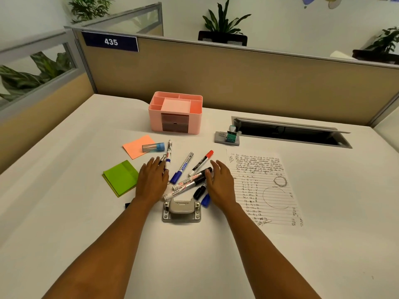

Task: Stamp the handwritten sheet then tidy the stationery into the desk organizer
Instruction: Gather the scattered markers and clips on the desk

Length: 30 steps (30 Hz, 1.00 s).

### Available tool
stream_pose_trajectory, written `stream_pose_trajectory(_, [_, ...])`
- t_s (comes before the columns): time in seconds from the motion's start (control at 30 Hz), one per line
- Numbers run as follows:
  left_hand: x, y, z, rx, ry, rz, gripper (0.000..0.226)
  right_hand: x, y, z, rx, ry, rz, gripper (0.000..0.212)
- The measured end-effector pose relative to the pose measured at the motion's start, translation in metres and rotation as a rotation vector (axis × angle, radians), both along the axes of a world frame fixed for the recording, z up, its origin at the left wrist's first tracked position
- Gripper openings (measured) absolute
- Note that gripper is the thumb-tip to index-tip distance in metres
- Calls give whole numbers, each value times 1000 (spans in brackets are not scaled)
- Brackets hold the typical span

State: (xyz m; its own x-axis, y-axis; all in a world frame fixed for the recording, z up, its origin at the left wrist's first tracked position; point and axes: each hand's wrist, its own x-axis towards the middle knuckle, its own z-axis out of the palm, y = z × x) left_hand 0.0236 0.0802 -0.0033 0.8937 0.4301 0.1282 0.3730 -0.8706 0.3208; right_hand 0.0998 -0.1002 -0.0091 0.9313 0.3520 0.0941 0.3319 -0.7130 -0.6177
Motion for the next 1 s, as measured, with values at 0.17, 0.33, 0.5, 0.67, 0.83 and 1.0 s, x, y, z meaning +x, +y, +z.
stream_pose_trajectory(0.17, [7, 19, -11, 11, 30, 60, 48, 6, 13, -13, -71, 0, 40, 54])
stream_pose_trajectory(0.33, [14, 32, -19, 18, 38, 93, 50, 8, 22, -21, -90, -41, 53, 58])
stream_pose_trajectory(0.5, [21, 38, -24, -17, 50, 124, 51, 12, 30, -24, -125, -20, 79, 55])
stream_pose_trajectory(0.67, [24, 40, -27, -19, 69, 141, 50, 11, 43, -24, -92, -25, 118, 58])
stream_pose_trajectory(0.83, [23, 52, -29, 31, 101, 165, 51, 8, 62, -23, -82, -32, 182, 62])
stream_pose_trajectory(1.0, [18, 68, -28, 34, 89, 199, 50, 5, 84, -22, -103, -10, 264, 55])
